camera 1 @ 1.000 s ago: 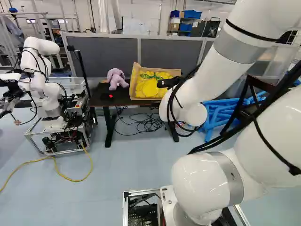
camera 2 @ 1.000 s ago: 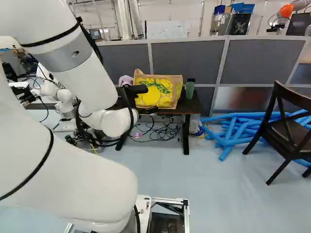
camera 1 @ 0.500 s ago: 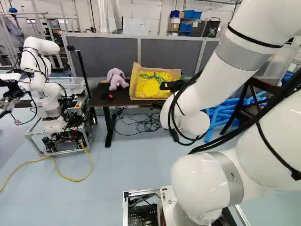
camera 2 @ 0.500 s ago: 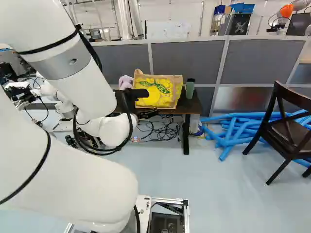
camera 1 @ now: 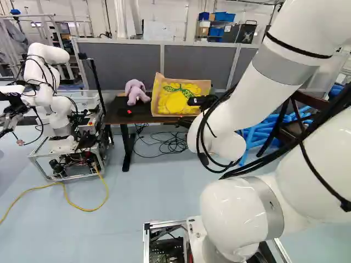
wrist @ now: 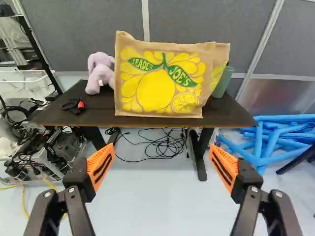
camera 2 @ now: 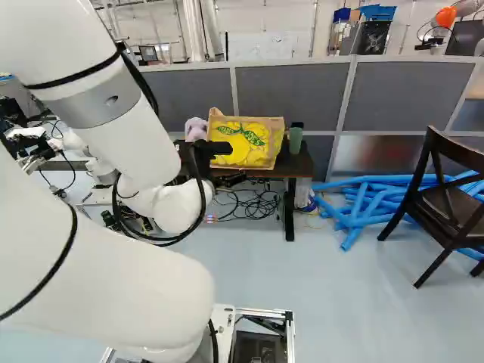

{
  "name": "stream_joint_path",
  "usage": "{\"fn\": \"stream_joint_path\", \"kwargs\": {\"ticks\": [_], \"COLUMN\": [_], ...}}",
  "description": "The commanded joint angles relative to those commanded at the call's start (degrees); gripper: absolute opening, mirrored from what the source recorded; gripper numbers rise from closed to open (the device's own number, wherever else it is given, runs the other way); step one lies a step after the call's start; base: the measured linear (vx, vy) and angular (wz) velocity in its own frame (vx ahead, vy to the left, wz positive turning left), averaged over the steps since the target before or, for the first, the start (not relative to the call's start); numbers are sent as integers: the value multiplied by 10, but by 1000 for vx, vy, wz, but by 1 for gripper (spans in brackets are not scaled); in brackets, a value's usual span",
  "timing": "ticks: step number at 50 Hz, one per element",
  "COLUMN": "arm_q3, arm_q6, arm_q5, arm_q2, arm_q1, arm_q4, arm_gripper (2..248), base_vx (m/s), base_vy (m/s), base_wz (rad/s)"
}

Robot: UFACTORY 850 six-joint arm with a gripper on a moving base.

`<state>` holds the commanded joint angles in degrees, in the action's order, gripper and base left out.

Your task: Pick up the bag on the ground and place it on the table

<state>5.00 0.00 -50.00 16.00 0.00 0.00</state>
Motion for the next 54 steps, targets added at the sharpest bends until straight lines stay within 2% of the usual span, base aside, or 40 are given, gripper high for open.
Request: {"fn": "stream_joint_path", "kwargs": {"ticks": [54], "arm_q3": [0], "arm_q6": [0], "arm_q5": [0], "arm_q2": [0], "arm_q1": [0], "arm_q4": [0], "arm_gripper": [247], "base_vx": [0], "base_vy": [0], "base_wz": [0]}}
